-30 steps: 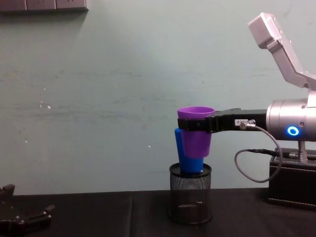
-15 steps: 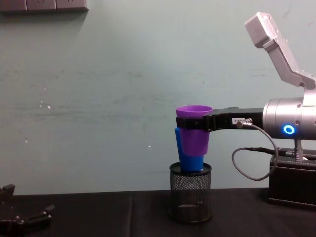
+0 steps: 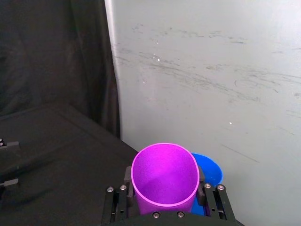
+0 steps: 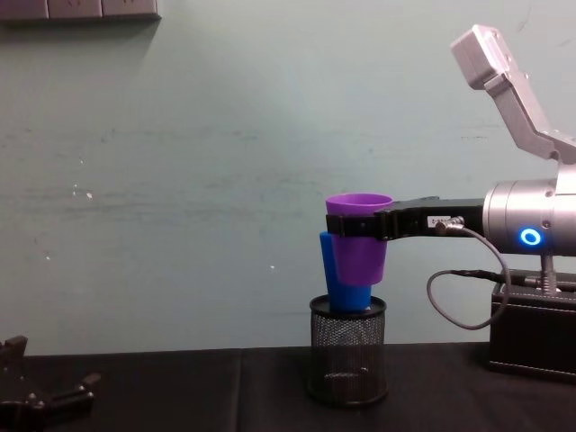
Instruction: Pick up one cup with a gripper and tap it against the other cup.
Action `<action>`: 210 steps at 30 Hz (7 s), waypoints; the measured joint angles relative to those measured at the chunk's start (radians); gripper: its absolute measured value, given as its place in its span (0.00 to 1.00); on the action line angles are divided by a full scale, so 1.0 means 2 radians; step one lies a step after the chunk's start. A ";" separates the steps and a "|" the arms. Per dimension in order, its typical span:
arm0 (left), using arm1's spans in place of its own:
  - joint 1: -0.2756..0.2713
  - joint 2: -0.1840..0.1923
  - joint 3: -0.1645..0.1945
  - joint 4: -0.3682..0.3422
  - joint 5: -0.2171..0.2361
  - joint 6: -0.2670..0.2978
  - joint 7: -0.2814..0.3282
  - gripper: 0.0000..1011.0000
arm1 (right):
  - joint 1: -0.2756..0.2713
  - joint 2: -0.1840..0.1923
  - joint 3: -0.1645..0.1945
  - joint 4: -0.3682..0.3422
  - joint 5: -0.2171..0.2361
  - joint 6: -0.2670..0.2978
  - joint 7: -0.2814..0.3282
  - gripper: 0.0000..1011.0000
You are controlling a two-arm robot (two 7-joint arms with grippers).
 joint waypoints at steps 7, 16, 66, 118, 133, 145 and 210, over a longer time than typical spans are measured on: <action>0.000 0.000 0.000 0.000 0.000 0.000 0.000 1.00 | 0.000 0.000 0.000 0.000 0.000 0.000 0.000 0.72; 0.000 0.000 0.000 0.000 0.000 0.000 0.000 1.00 | -0.001 0.000 -0.001 -0.001 0.000 0.000 0.000 0.72; 0.000 0.000 0.000 0.000 0.000 0.000 0.000 1.00 | -0.001 0.000 -0.001 -0.001 0.000 0.000 0.001 0.72; 0.000 0.000 0.000 0.000 0.000 0.000 0.000 1.00 | -0.100 0.110 0.001 -0.208 0.081 0.065 0.027 0.72; 0.000 0.000 0.000 0.000 0.000 0.000 0.000 1.00 | -0.111 0.130 -0.014 -0.223 0.090 0.044 0.028 0.72; 0.000 0.000 0.000 0.000 0.000 0.000 0.000 1.00 | -0.131 0.137 -0.019 -0.221 0.085 0.008 0.034 0.72; 0.000 0.000 0.000 0.000 0.000 0.000 0.000 1.00 | -0.159 0.089 -0.035 -0.124 -0.014 -0.009 0.043 0.76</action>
